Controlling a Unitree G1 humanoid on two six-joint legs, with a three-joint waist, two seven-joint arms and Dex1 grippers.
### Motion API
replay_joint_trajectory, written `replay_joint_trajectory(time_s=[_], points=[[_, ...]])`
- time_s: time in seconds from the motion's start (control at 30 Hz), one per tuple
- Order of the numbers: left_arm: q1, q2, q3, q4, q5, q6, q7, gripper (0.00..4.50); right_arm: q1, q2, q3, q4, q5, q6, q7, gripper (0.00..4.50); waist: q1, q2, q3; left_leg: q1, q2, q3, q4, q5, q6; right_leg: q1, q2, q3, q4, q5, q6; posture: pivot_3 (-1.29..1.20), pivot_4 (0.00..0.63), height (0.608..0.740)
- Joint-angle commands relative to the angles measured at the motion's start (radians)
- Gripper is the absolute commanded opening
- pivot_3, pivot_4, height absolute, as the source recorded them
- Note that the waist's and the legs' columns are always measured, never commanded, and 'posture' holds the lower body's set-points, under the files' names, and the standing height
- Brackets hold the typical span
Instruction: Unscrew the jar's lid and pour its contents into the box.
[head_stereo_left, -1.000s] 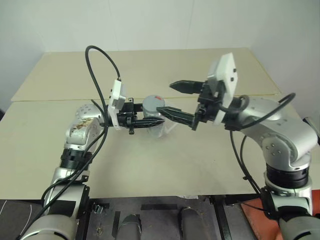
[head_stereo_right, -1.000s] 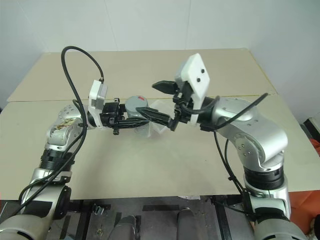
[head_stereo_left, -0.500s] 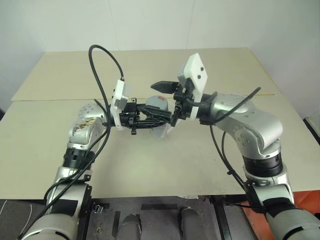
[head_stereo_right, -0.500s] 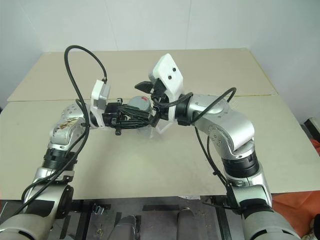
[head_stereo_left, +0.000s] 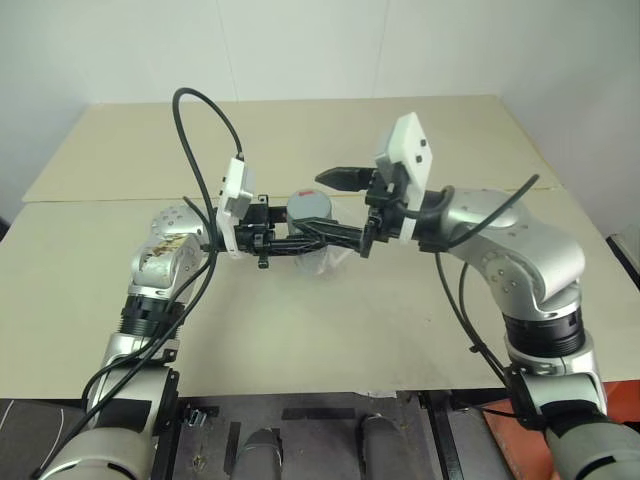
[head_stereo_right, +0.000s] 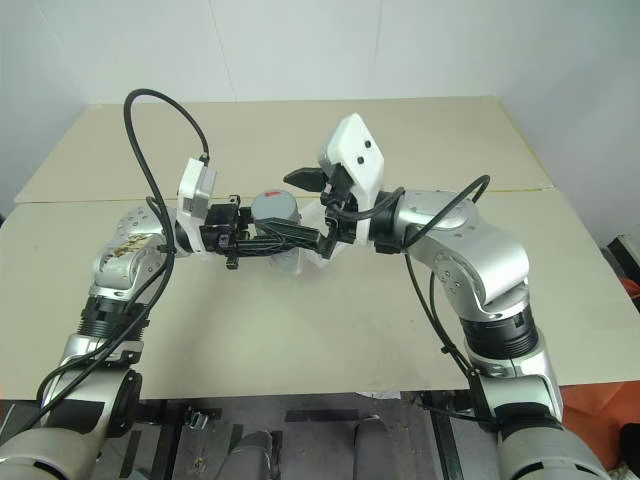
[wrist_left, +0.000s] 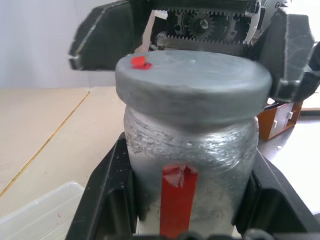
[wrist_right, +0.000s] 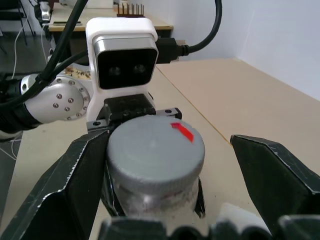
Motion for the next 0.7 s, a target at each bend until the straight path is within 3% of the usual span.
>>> replay_joint_trajectory(time_s=[0.03,0.5,0.7], points=[[-0.012,0.016,0.014,-0.036,-0.015,-0.004,-0.021,1.96,0.007,-0.042,-0.085,-0.006,-0.011,-0.013,-0.022,4.41,-0.001,0.0,0.0,0.0,0.0,0.0,0.0,0.0,0.0,0.0,0.0,0.0,0.0,0.0,0.0,0.0,0.15,0.74],[-0.008,0.012,0.012,-0.037,-0.013,-0.003,-0.024,1.96,0.1,-0.14,-0.158,-0.073,0.046,-0.011,0.029,4.41,-0.001,0.0,0.0,0.0,0.0,0.0,0.0,0.0,0.0,0.0,0.0,0.0,0.0,0.0,0.0,0.0,0.15,0.74],[-0.009,0.003,0.005,-0.029,-0.004,-0.011,-0.021,1.96,0.073,-0.102,-0.149,-0.147,0.11,0.032,-0.017,4.41,-0.001,0.0,0.0,0.0,0.0,0.0,0.0,0.0,0.0,0.0,0.0,0.0,0.0,0.0,0.0,0.0,0.15,0.74]])
